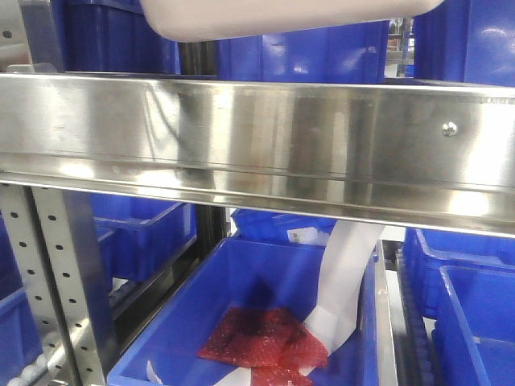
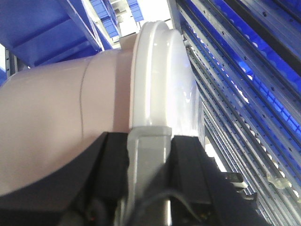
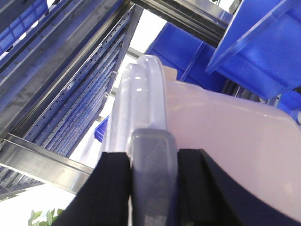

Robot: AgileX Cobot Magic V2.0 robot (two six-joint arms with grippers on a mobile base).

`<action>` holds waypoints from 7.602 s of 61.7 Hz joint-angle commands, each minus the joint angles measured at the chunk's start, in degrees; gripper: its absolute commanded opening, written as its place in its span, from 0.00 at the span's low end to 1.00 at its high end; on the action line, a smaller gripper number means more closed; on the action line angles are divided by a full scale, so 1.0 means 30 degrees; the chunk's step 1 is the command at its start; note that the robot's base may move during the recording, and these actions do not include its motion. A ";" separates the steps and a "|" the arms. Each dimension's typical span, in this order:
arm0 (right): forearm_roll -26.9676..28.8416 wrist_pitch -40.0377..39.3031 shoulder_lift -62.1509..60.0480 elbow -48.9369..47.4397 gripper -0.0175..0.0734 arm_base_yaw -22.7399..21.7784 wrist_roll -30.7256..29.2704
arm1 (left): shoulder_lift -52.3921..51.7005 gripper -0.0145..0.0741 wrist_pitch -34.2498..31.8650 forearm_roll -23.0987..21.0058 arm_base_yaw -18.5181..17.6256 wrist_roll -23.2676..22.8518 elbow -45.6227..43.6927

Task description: Grab white bin and place on right shelf

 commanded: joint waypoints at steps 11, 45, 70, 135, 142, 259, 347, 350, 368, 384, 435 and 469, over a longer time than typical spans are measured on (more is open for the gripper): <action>0.1667 0.4640 -0.0772 -0.0749 0.27 0.1021 0.0098 | -0.1100 0.02 0.6841 -0.2722 -0.1248 0.0200 -0.0758; 0.1667 0.4449 -0.0772 -0.0749 0.27 0.1021 0.0098 | -0.1100 0.02 0.6841 -0.2722 -0.1248 0.0200 -0.0758; 0.1667 0.4333 -0.0772 -0.0749 0.27 0.1021 0.0098 | -0.1100 0.02 0.6329 -0.2722 -0.1248 0.0200 -0.0758; -0.2927 0.4050 0.2464 -0.0749 0.90 0.1021 -0.0385 | 0.0923 0.65 0.1528 0.0851 -0.1248 0.0238 -0.0758; -0.4250 0.3030 0.2464 -0.0749 0.89 0.1021 -0.1103 | 0.0923 0.73 0.1444 0.1508 -0.1248 0.0933 -0.0758; -2.6195 0.2551 -0.7465 -0.2238 0.27 0.0912 0.6339 | -0.6625 0.04 0.7172 2.6692 -0.1248 -0.8256 -0.8131; -2.8178 -0.6902 -2.5938 1.3851 0.27 0.0912 0.6818 | -2.8525 0.03 -1.0511 2.8580 -0.1248 -0.7184 1.4952; -2.8178 -0.6902 -2.5938 1.3851 0.27 0.0912 0.6818 | -2.8525 0.03 -1.0511 2.8580 -0.1248 -0.7184 1.4952; -2.8178 -0.6902 -2.5938 1.3851 0.27 0.0912 0.6818 | -2.8525 0.03 -1.0511 2.8580 -0.1248 -0.7184 1.4952; -2.8178 -0.6886 -2.5938 1.3851 0.27 0.0912 0.6818 | -2.9228 0.03 -1.0550 3.2200 -0.1208 -1.1071 1.6480; -2.8178 -0.6804 -2.5919 1.3851 0.27 0.0912 0.6818 | -3.2052 0.03 -1.9812 3.1743 0.0457 -1.1347 2.7593; -2.8178 -0.6804 -2.5919 1.3851 0.27 0.0912 0.6818 | -3.2052 0.03 -1.9812 3.1743 0.0457 -1.1347 2.7593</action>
